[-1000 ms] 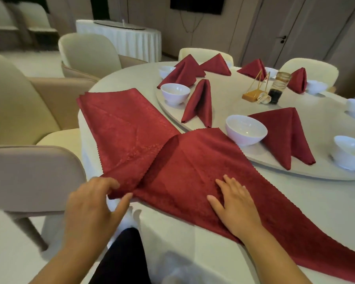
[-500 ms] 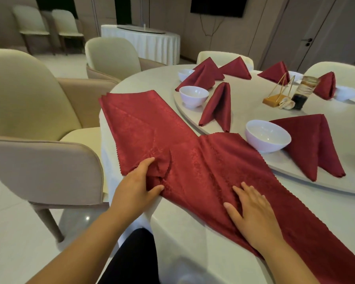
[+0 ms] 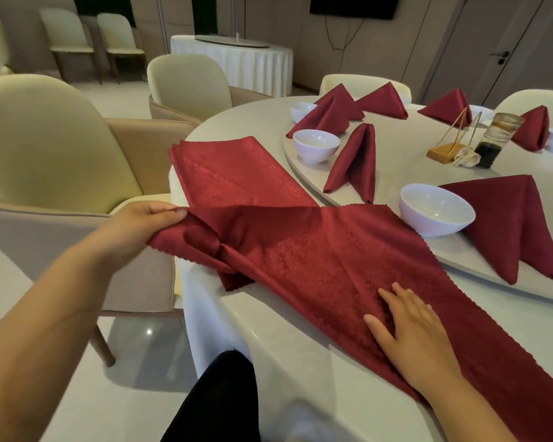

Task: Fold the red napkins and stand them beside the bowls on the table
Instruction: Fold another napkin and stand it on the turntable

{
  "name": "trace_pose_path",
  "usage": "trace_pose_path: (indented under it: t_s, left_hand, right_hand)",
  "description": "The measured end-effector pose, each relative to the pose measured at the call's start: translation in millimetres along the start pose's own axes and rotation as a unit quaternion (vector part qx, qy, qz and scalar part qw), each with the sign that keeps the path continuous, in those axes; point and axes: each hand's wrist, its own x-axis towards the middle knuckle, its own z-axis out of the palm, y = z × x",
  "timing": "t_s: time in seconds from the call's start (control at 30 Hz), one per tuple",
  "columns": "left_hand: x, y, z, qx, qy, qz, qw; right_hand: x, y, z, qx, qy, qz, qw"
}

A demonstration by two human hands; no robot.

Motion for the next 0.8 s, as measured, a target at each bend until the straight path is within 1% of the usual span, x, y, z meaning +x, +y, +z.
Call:
trace_pose_path:
  t_s: [0.13, 0.2, 0.27, 0.4, 0.5, 0.57, 0.63, 0.7, 0.8]
  left_hand:
    - [20.0, -2.9, -35.0, 0.054, -0.025, -0.077, 0.995]
    - [25.4, -4.1, -43.6, 0.062, -0.017, -0.111, 0.992]
    - [28.5, -3.7, -49.4, 0.047, 0.0, -0.141, 0.989]
    - [23.8, -10.1, -60.1, -0.031, -0.012, -0.18, 0.983]
    - [14.8, -23.2, -53.3, -0.015, 0.007, -0.232, 0.972]
    - [9.6, -34.0, -40.1, -0.055, 0.037, -0.249, 0.966]
    - [6.7, -44.1, -26.6, -0.142, 0.101, -0.247, 0.953]
    - [5.3, -52.1, -18.0, -0.21, 0.148, -0.237, 0.937]
    - [8.0, -57.0, -13.1, -0.232, 0.191, -0.217, 0.929]
  right_hand:
    - [-0.2, -0.1, 0.5, 0.006, 0.0, 0.002, 1.0]
    - [-0.6, -0.1, 0.4, 0.006, 0.002, 0.002, 1.0]
    - [-0.7, -0.5, 0.4, 0.007, 0.002, 0.001, 1.0]
    - [-0.3, -0.7, -0.3, 0.01, 0.004, 0.0, 1.0]
    - [-0.2, -0.4, 0.4, 0.013, 0.007, 0.0, 1.0]
    - [0.0, -0.4, 1.0, 0.01, 0.008, -0.004, 1.0]
    - [0.4, 0.2, 1.7, 0.008, 0.012, -0.006, 1.0]
    - [-0.1, 0.0, 1.9, 0.0, 0.012, -0.008, 1.0]
    - [0.2, -0.4, 2.1, -0.006, 0.014, -0.013, 1.0]
